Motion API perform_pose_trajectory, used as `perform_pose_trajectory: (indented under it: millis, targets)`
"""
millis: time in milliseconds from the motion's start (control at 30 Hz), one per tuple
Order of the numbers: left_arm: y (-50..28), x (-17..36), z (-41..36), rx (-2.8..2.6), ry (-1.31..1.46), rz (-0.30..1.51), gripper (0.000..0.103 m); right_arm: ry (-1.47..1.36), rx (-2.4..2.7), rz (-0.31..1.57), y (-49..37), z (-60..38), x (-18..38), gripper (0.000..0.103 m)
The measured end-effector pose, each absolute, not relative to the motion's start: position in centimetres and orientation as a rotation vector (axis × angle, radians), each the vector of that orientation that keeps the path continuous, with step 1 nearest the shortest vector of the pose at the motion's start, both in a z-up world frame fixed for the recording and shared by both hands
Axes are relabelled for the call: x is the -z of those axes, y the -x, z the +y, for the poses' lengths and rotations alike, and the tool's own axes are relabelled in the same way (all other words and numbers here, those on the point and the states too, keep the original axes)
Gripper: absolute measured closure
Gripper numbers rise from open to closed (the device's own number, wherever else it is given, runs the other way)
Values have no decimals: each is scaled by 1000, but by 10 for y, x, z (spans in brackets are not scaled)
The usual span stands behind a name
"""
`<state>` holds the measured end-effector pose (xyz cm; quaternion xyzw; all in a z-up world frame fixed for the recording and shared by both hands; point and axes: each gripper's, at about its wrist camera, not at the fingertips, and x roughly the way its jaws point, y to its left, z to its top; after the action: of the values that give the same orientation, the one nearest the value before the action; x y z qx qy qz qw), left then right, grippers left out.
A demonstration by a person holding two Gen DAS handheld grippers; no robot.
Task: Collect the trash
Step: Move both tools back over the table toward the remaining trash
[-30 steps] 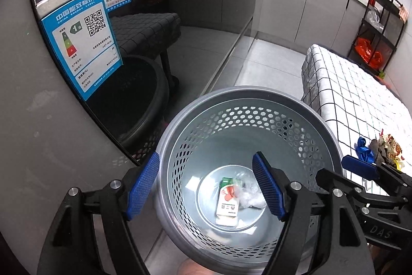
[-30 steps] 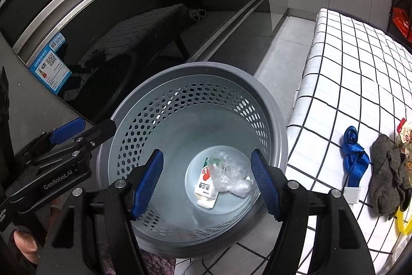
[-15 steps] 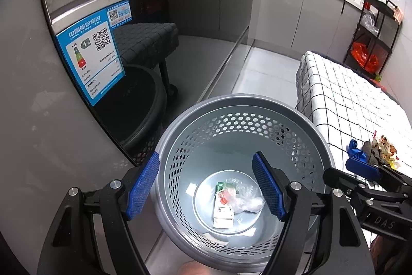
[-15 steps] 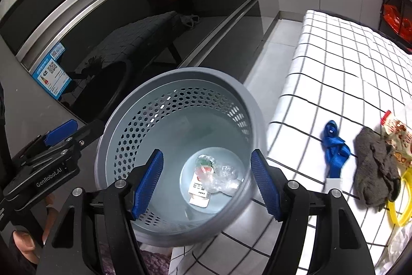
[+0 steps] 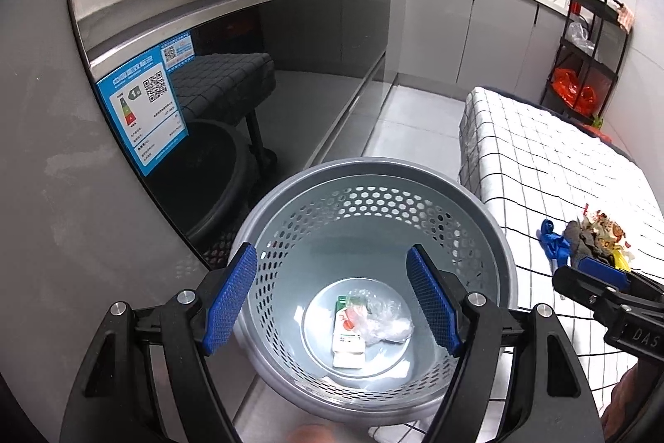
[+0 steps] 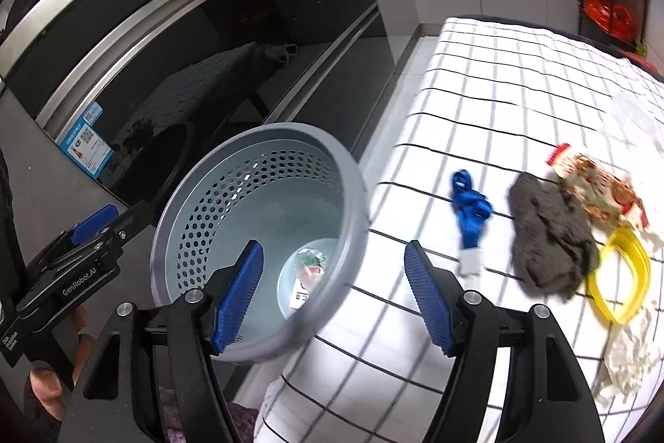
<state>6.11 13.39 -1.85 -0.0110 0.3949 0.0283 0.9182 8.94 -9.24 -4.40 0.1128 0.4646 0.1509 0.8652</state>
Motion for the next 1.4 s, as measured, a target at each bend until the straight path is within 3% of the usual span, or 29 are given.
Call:
perform_pose_trajectory:
  millis: [800,1400]
  targets:
    - [-38,10,45,115,-37,783,28,-336,-59,894,-20,-238,32,35]
    - [-29,22,-19,230,-82,792,27,-377,32,921,13,-285,48,35]
